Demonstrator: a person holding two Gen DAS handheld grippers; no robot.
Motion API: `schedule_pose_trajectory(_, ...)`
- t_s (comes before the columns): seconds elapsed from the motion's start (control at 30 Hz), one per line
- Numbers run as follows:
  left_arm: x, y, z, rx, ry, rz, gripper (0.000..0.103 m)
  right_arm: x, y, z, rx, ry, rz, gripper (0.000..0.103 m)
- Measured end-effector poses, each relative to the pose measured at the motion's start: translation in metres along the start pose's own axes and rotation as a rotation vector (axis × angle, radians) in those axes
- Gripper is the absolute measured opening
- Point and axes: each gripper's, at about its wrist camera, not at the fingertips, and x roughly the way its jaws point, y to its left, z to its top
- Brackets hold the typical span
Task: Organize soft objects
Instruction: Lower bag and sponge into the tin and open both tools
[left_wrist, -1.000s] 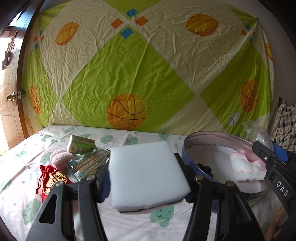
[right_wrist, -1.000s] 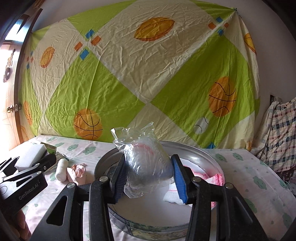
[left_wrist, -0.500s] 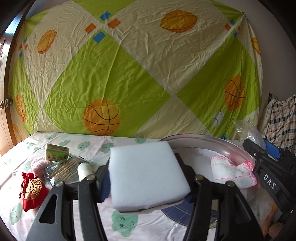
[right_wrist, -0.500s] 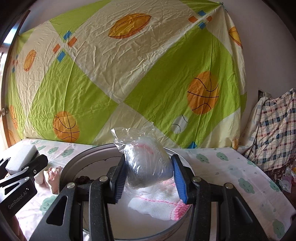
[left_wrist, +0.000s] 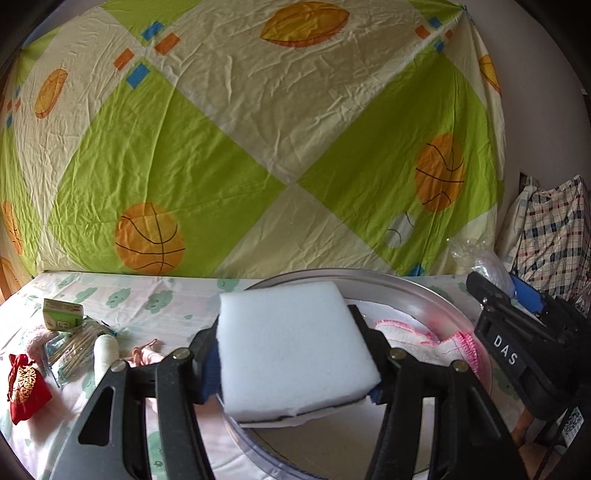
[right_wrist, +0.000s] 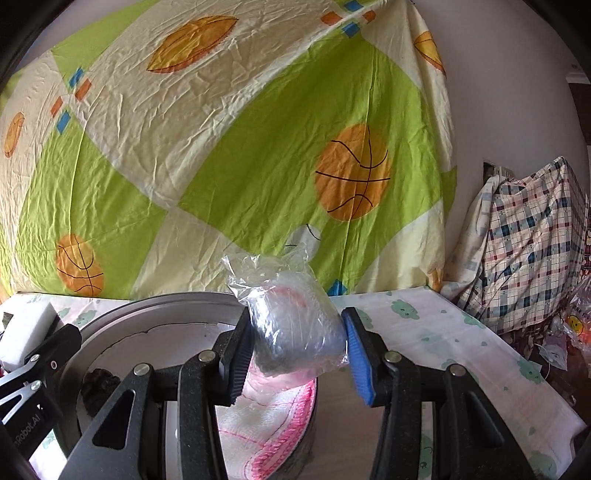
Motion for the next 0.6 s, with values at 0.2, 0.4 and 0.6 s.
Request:
schedule_pose_trajectory(0.2, 0.014, -0.016, -0.004, 0.033, 0.056, 0.016, 0.059, 0.019, 0.001, -0.001, -0.035, 0.028, -0.019, 0.049)
schedule_pose_trajectory(0.4, 0.027, -0.017, -0.009, 0.051, 0.117, 0.046, 0.059, 0.041, 0.01, -0.007, -0.075, 0.109, 0.011, 0.049)
schedule_pose_trajectory(0.6, 0.034, -0.015, -0.011, 0.055, 0.152, 0.064, 0.059, 0.049, 0.017, -0.009, -0.101, 0.146, 0.038, 0.049)
